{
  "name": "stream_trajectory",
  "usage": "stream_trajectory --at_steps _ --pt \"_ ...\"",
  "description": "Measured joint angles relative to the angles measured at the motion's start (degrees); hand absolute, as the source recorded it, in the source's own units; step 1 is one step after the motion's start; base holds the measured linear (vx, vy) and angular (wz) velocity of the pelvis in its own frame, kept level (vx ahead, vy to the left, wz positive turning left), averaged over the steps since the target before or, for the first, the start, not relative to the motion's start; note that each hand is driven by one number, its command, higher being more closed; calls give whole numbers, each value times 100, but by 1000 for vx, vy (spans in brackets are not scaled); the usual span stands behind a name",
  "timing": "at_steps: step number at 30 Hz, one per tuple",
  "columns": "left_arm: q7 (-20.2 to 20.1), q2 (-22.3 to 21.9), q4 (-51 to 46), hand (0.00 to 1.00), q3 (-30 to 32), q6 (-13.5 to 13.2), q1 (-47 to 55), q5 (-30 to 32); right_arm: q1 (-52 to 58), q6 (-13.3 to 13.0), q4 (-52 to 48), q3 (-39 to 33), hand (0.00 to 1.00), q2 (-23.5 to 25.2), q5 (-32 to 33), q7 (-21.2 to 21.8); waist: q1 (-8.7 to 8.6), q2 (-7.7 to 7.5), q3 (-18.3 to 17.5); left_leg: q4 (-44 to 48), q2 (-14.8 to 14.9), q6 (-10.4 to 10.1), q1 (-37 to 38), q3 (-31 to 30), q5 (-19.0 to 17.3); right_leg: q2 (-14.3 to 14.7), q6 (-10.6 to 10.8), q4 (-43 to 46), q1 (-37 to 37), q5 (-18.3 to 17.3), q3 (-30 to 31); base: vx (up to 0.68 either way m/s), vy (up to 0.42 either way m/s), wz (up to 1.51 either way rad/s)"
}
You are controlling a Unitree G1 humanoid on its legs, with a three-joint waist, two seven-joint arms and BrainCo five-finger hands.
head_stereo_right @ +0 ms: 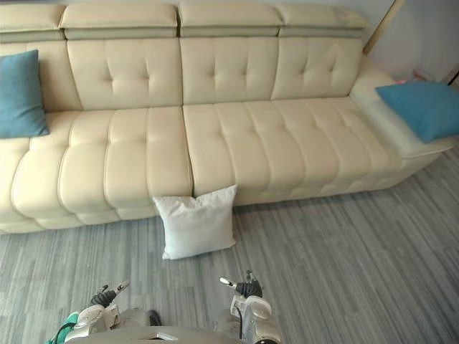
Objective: Pick up cushions and gather them together orderly.
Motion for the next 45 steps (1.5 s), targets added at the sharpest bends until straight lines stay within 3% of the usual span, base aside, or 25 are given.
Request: stream_trajectory --at_steps 1,3,4,5,6,7,8,9,14,17,20,21,23,24,25,28,29,30,31,33,39,45 --pt "-1 -2 3 0 -16 -1 29 -5 -32 -10 6 8 0 -8 -69 16 -37 8 2 -187 23 -78 199 0 46 23 -91 -85 -230 -355 -371 140 -99 -3" --pt "-2 0 37 0 -10 -3 55 -17 -63 -16 26 28 0 -17 -96 33 -53 3 1 -327 49 -220 312 -6 96 91 -183 -707 -409 -453 -652 140 -176 1" --pt "-2 17 45 0 7 -6 83 -32 -105 -22 120 35 0 -25 -114 43 -52 -45 -12 -396 29 -368 358 -8 94 165 -257 -1674 -477 -246 -698 161 -268 -1" --pt "-6 81 44 0 43 -9 78 -52 -104 -13 177 37 0 -16 -109 52 -51 -229 -64 -459 -116 -473 409 -63 57 194 -310 -2427 -462 400 -651 210 -263 -5" --pt "-4 3 209 0 82 13 24 -56 -180 -10 219 10 0 -118 -118 70 -73 -41 -38 -566 -46 -595 462 -248 74 362 -300 -2636 -250 440 -818 161 -163 -3" --pt "-5 -8 217 0 89 14 26 -56 -182 -12 221 4 0 -131 -117 72 -72 -12 -45 -592 -47 -603 469 -268 72 381 -309 -2703 -231 463 -835 212 -106 -8" --pt "-6 -179 246 0 115 19 55 -48 -184 -11 225 -121 0 -249 -118 100 -119 249 -47 -929 -10 -593 643 -512 80 595 -289 -2847 -105 511 -878 143 -87 -17" --pt "-4 -260 246 0 150 18 37 -42 -198 -12 197 -187 0 -255 -118 112 -123 297 -15 -1106 35 -651 765 -494 119 652 -265 -2690 -167 494 -878 153 -100 -20" --pt "-9 -195 257 0 175 8 -24 73 -103 -6 117 -193 0 -215 -172 120 -115 193 11 -1177 18 -732 942 -549 102 575 -442 -2315 -177 35 -903 48 -57 2" --pt "-2 -217 261 0 166 9 34 59 -30 -3 111 -183 0 -224 -186 139 -132 299 -65 -1149 104 -762 1002 -725 -12 591 -458 -2201 -57 -248 -1054 105 -46 30" --pt "-19 -186 204 0 170 -1 77 -32 -4 15 99 -132 0 -208 -186 154 -130 243 -186 58 351 -674 438 -1029 -59 664 -497 -2398 200 -343 -1298 202 -102 30" --pt "-12 -193 189 0 172 0 59 -128 21 21 22 -72 0 -208 -182 151 -143 294 -179 1060 556 -642 -60 -1169 -64 701 -522 -2517 360 -343 -1439 202 -90 28" --pt "-13 -238 186 0 168 -3 20 -268 35 31 -45 -53 0 -259 -176 147 -152 449 -148 2151 866 -493 -581 -1127 143 823 -557 -2709 622 -351 -1585 214 -55 26" --pt "-16 -207 186 0 160 -3 1 -335 23 42 -44 -63 0 -259 -175 127 -121 376 -101 2537 927 -393 -772 -1109 306 801 -569 -2843 756 -344 -1596 167 -19 14" --pt "-24 -181 182 0 148 -8 -15 -340 -1 45 -41 -89 0 -262 -176 110 -76 372 -98 2584 891 -436 -844 -1033 49 732 -572 -2940 852 -327 -1590 121 -2 7" --pt "-65 -221 85 0 71 -7 -2 -325 -41 59 -32 -248 0 -180 -173 112 -66 376 -83 1458 622 -510 -1080 -567 -292 521 -472 -3089 926 -246 -1617 148 93 13" --pt "-67 -235 80 0 43 -7 -2 -316 -66 66 -33 -265 0 -180 -172 112 -63 408 -82 838 535 -402 -1113 -430 4 509 -401 -3115 918 -201 -1635 121 171 6" --pt "-73 -247 79 0 51 -6 -24 -303 -97 77 -17 -303 0 -159 -174 106 -41 481 -58 406 474 -447 -1066 -323 361 536 -336 -3128 902 -190 -1604 96 121 0" --pt "-69 -195 62 0 44 -4 -60 -229 -128 95 -21 -305 0 -119 -172 106 -18 367 -8 263 330 -374 -982 -259 461 492 -272 -3225 873 -103 -1571 78 138 1" --pt "-73 -140 -20 0 41 -4 -69 -90 -148 99 -108 -245 0 18 -172 111 18 234 24 29 157 -326 -991 -219 515 428 -297 -3502 876 75 -1549 61 134 5" --pt "-73 -144 -4 0 54 -3 -44 -84 -91 135 -105 -252 0 39 -181 113 60 174 67 -337 12 -340 -497 -51 588 376 -320 -3631 1126 160 -1273 7 52 -13" --pt "-72 -122 95 0 65 0 -45 122 -61 113 127 -248 0 -1 -181 117 -2 105 58 -1538 -214 -352 -49 7 1304 457 -209 -3941 1163 276 -1191 -82 -34 -7"
